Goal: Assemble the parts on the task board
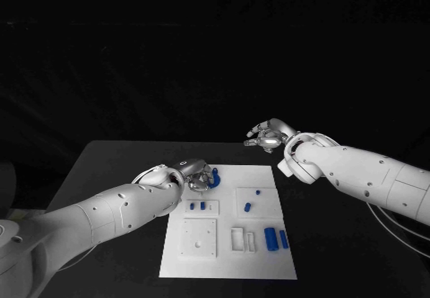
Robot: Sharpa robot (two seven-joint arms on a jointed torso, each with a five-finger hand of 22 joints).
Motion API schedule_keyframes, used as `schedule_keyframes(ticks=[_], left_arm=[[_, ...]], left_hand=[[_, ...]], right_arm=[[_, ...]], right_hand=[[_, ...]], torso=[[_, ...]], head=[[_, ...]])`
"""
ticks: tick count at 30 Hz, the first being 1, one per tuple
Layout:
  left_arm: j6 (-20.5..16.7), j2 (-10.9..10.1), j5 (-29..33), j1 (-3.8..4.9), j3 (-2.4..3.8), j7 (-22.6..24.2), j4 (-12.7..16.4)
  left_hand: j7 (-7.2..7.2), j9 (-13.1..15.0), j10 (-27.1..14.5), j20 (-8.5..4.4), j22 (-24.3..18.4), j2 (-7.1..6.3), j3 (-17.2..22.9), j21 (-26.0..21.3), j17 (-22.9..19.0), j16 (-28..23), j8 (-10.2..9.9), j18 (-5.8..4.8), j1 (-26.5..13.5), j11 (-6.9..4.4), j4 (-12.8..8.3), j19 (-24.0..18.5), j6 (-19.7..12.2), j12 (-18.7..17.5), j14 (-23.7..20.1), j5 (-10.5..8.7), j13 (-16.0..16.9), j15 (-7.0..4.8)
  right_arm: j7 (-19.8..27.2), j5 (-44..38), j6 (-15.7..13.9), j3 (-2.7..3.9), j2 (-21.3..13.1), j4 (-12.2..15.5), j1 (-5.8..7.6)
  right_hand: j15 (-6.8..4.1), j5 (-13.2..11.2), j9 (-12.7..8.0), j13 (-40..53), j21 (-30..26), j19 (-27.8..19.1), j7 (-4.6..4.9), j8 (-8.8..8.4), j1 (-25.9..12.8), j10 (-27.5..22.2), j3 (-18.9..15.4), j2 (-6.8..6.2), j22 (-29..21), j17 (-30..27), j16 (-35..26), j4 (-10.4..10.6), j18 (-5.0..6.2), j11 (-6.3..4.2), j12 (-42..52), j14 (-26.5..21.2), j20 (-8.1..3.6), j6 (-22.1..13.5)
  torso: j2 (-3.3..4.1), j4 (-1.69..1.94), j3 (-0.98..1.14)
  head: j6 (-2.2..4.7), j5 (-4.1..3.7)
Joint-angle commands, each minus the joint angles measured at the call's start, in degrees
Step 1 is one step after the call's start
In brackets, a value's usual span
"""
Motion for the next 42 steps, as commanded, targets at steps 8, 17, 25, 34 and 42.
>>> schedule_keyframes(ticks=[8,17,25,34,42], left_arm=[[2.3,-3.9,-0.2,1.63,1.35,-0.9,4.9],[4.0,-5.7,-0.3,2.01,1.22,-1.2,5.2],[4.8,-6.2,-0.3,1.52,1.13,-1.2,5.6],[5.0,-6.1,-0.1,0.33,1.13,-1.1,5.1],[5.1,-5.9,-0.1,-0.3,1.06,-1.0,4.7]], left_hand=[[0.18,0.0,0.5,-0.6,-0.1,0.22,0.4,0.2,-0.1,0.2,0.3,5.49,0.1,-0.08,0.0,0.3,0.6,-0.4,0.5,0.16,0.1,0.11],[0.16,0.0,0.6,-0.63,-0.1,0.18,0.4,0.2,-0.1,0.2,0.3,5.46,0.1,-0.1,0.0,0.3,0.7,-0.5,0.5,0.13,0.2,0.08],[0.14,0.0,0.8,-0.62,-0.1,0.11,0.4,0.1,-0.2,0.0,0.2,5.33,-0.1,-0.13,0.0,0.0,0.8,-0.6,0.4,0.12,0.3,0.06],[0.14,0.0,0.9,-0.63,-0.1,0.13,0.4,0.1,-0.3,0.0,0.2,5.29,-0.1,-0.14,0.0,0.0,0.8,-0.7,0.3,0.12,0.3,0.05],[0.14,0.0,0.9,-0.64,-0.1,0.15,0.4,0.1,-0.3,0.0,0.2,5.26,-0.1,-0.14,0.0,-0.1,0.8,-0.8,0.3,0.12,0.3,0.05]], right_arm=[[0.2,-0.2,0.6,0.02,-0.3,0.0,-0.01],[0.1,-0.2,0.6,0.02,-0.4,0.0,-0.01],[0.1,-0.2,0.6,0.02,-0.4,0.0,-0.01],[0.1,-0.2,0.7,0.02,-0.3,0.0,-0.01],[0.1,-0.2,0.7,0.02,-0.3,0.0,-0.01]], right_hand=[[-0.18,0.3,-0.1,-0.1,-0.3,0.4,0.38,0.22,-0.7,-0.2,-0.3,0.06,1.0,-0.1,0.2,0.1,5.65,-0.16,0.3,-0.2,-0.15,0.0],[-0.19,0.3,-0.1,-0.1,-0.3,0.4,0.37,0.22,-0.6,-0.1,-0.3,0.06,1.0,-0.1,0.2,0.1,5.65,-0.17,0.3,-0.2,-0.16,0.0],[-0.2,0.3,-0.1,-0.2,-0.3,0.4,0.37,0.22,-0.7,-0.1,-0.3,0.08,1.0,-0.1,0.2,0.1,5.65,-0.17,0.3,-0.2,-0.17,0.0],[-0.2,0.3,-0.1,-0.2,-0.3,0.4,0.36,0.23,-0.7,-0.1,-0.3,0.12,1.0,-0.1,0.2,0.1,5.65,-0.18,0.4,-0.2,-0.18,0.0],[-0.2,0.3,-0.1,-0.2,-0.3,0.4,0.36,0.23,-0.7,-0.1,-0.3,0.14,1.0,-0.1,0.2,0.1,5.65,-0.18,0.4,-0.2,-0.19,0.0]], torso=[[0.0,0.1,-0.02],[0.01,0.12,-0.04],[0.06,0.01,-0.04],[0.07,-0.04,0.01],[0.08,-0.08,0.01]], head=[[0.05,0.47],[0.05,0.75],[-0.02,1.01],[-0.06,1.18],[-0.15,1.16]])
